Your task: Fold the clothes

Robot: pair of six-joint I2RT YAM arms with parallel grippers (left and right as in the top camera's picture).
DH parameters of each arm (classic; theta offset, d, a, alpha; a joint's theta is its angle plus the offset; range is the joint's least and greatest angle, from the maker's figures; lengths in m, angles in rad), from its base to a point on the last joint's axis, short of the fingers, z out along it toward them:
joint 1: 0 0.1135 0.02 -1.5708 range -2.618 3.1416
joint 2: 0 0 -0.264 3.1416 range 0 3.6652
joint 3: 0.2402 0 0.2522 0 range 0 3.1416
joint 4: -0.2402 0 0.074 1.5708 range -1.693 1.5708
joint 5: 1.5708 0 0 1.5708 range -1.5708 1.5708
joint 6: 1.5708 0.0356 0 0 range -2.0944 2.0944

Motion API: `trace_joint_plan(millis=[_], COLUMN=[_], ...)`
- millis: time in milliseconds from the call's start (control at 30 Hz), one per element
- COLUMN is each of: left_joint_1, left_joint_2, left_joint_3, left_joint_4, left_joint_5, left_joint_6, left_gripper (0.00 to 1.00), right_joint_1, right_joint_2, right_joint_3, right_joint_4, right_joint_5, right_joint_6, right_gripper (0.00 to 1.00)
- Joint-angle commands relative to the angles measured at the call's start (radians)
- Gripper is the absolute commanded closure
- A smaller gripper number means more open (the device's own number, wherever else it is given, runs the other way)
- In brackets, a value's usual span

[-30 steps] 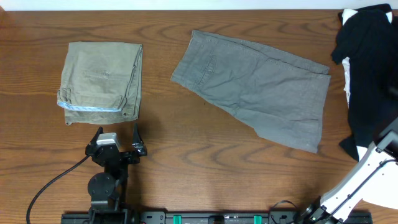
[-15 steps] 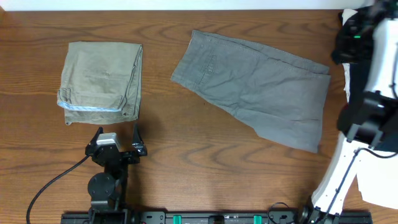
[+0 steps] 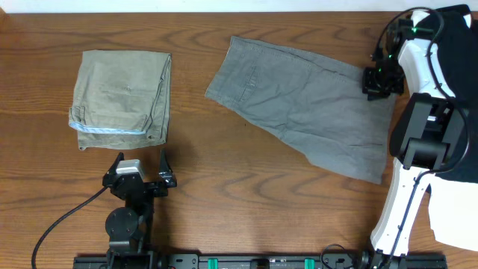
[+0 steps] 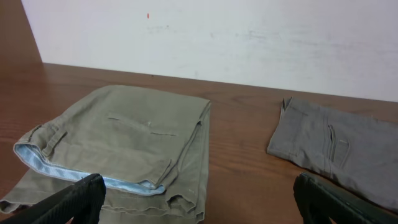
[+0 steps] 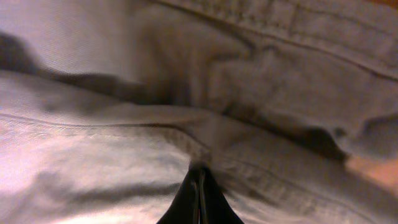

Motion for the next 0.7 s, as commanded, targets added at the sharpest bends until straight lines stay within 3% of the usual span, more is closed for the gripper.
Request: trace_joint_plan(millis=[0, 267, 500, 667], left_joint_1=[-0.004, -0.004, -0.004, -0.004], left_joint_2=[-0.007, -0.007, -0.007, -0.007], left_joint_3=[-0.021, -0.021, -0.021, -0.021], left_joint_4=[-0.034, -0.034, -0.034, -0.034], left_joint_5=[-0.006, -0.006, -0.006, -0.005], left_joint_6=[0.010, 0.010, 0.010, 0.010], left_gripper=[0.02, 0.02, 0.02, 0.02], right_joint_1=[-0.002, 0.002, 0.014, 0.020], right_joint_2=[-0.004, -0.003, -0.003, -0.003], right_joint_3=[-0.060, -0.179, -0.182, -0.182], right_joint_4=[0.073, 0.324, 0.449, 0.539], right_joint_5=[0.039, 0.039, 0.034, -0.079], right_joint_6=[-0.005, -0.021, -0.076, -0.084], right_gripper=[0.99, 0.99, 0.99, 0.99])
